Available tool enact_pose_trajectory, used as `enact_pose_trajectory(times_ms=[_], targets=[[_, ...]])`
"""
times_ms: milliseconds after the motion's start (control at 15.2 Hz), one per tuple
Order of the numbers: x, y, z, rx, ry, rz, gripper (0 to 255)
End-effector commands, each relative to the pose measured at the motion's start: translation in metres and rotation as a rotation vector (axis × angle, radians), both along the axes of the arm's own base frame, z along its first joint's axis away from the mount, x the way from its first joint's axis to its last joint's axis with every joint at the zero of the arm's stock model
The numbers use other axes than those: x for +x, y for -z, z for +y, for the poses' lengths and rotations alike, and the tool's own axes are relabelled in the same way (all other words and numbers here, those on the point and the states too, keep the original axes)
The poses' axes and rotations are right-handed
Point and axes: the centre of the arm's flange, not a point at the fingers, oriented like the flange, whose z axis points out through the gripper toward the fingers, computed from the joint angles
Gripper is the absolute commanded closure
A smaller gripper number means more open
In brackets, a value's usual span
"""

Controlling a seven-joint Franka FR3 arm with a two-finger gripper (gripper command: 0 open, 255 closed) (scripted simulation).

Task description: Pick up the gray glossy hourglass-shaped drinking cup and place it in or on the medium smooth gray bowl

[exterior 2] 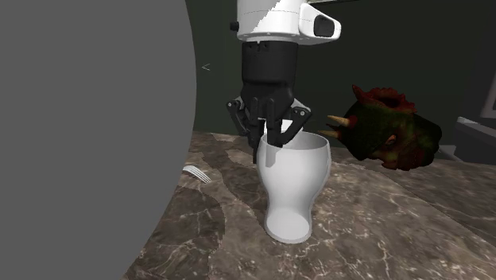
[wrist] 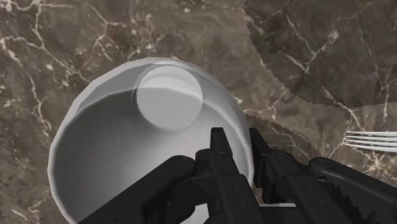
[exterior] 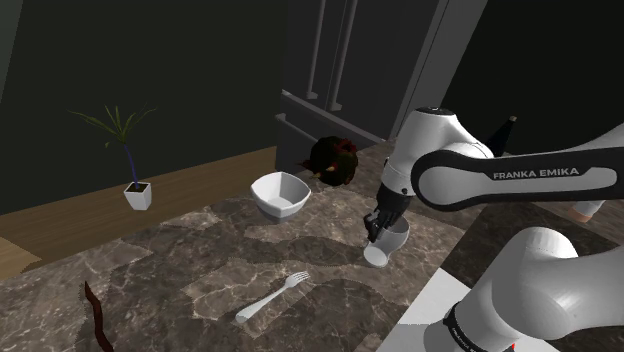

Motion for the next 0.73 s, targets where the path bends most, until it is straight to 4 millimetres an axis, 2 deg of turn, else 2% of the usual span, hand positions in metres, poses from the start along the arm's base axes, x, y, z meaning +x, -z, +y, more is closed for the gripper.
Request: enact_pose_trajectory(times_ms=[0, 198, 660], targets=[[0.0, 0.001, 0.0, 0.0, 0.0, 0.002, 255], [0.0, 0.001, 0.0, 0.0, 0.0, 0.002, 255], [0.0, -0.036, 0.0, 0.0, 0.0, 0.002, 255]])
